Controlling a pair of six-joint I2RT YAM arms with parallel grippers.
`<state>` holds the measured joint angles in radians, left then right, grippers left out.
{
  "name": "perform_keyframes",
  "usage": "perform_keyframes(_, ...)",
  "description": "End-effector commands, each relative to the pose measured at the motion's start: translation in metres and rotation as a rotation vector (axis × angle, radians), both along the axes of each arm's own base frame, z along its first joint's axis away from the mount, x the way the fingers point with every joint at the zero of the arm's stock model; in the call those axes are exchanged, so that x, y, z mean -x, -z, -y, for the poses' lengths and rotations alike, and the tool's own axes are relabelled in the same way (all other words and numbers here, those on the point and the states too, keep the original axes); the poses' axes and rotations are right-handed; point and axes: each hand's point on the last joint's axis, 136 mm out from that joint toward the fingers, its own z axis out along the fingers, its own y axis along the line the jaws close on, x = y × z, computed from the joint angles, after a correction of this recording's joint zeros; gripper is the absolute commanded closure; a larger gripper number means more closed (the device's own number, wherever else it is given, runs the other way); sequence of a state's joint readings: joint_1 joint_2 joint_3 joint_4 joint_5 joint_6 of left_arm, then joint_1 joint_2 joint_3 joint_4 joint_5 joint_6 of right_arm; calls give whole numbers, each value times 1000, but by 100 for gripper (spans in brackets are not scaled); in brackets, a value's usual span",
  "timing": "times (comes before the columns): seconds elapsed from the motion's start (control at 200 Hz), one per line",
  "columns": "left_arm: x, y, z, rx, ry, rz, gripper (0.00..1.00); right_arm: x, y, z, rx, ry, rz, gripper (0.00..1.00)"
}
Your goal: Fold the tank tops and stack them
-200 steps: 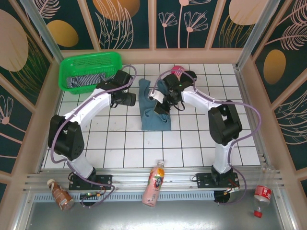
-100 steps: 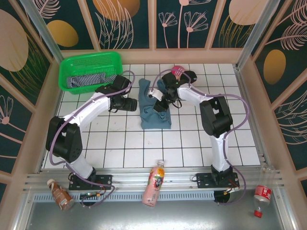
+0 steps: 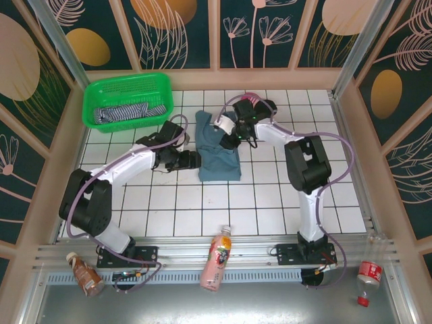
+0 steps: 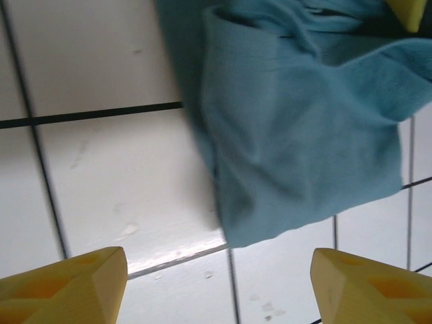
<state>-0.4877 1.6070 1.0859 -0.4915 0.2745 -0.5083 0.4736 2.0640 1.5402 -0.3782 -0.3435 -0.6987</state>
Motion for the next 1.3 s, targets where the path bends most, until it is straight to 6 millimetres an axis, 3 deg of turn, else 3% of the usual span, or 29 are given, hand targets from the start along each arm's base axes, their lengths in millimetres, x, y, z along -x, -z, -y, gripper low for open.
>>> perform_keyframes(0.0,-3,8,22,64,9,-11,33,-6,-50,13,-44,74,119,60)
perform_keyframes(0.175,-2,24,28,67,11,-29,42,27,-61,32,-86,144,112,60)
perform_keyframes(0.27,-1,30,31,80,10,-40,45,49,-67,27,-171,140,63,60)
perform_keyframes(0.325,0,30,32,82,13,-38,46,63,-60,22,-207,121,26,60)
perform_keyframes(0.37,1,43,31,64,9,-64,47,69,-49,21,-207,115,8,61)
perform_keyframes(0.615,6,62,19,-9,-5,-94,50,44,-7,20,-168,149,-10,66)
perform_keyframes(0.776,7,69,12,-49,-12,-93,51,23,27,32,-57,224,-23,68)
perform_keyframes(0.901,9,78,3,-114,-5,-106,50,22,47,42,32,250,-58,69)
perform_keyframes(1.011,8,77,-5,-164,0,-106,49,26,28,40,-7,233,-22,69)
perform_keyframes(1.151,6,50,-1,-118,-11,-72,42,40,-12,35,-74,185,30,60)
perform_keyframes(1.236,6,32,-4,-98,-25,-47,37,66,-34,25,-131,103,82,51)
perform_keyframes(1.296,5,24,-11,-101,-44,-42,34,91,-38,19,-142,30,115,47)
